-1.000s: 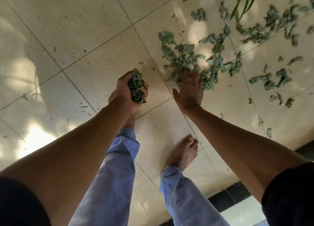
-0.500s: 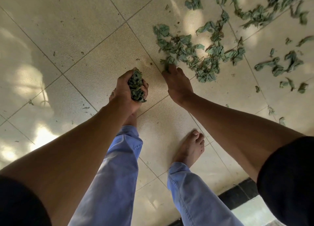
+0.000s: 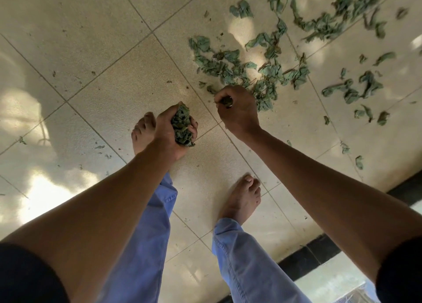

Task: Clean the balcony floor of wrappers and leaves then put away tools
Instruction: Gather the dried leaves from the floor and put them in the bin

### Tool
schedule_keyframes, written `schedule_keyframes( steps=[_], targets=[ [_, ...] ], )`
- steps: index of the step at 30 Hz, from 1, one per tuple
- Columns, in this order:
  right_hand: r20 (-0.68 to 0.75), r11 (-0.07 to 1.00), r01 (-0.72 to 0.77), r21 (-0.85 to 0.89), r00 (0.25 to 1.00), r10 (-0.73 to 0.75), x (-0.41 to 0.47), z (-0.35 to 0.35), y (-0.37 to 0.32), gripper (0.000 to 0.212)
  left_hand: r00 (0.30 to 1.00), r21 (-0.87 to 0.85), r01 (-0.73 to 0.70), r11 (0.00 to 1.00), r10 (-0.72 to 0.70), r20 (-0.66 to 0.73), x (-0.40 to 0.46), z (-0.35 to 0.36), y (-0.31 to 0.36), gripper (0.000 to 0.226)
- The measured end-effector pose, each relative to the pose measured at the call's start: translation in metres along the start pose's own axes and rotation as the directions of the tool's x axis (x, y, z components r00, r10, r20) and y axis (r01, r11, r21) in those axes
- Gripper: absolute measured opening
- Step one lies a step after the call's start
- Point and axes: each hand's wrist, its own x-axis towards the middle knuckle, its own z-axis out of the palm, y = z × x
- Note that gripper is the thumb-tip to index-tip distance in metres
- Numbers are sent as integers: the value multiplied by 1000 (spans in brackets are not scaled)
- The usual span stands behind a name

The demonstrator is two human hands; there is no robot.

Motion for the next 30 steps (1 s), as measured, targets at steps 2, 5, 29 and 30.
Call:
schedule_keyframes(
  steps=[2,5,29,30],
  targets=[
    [-7,995,-8,-104,1000,8,10,3,4,28,1000,12,1,1000,-1,7,2,3,3,20],
    [70,936,-47,-349,995,76,22,8,11,59,1000,32,-12,999,12,3,4,5,10,21],
    [269,852,226,-473,958,-104,21,45,9,44,998,20,-35,999,36,-54,1,-1,25,19],
    [225,888,179,-423,970,-89,18,40,6,41,998,24,-33,999,35,-60,1,-2,23,19]
  ],
)
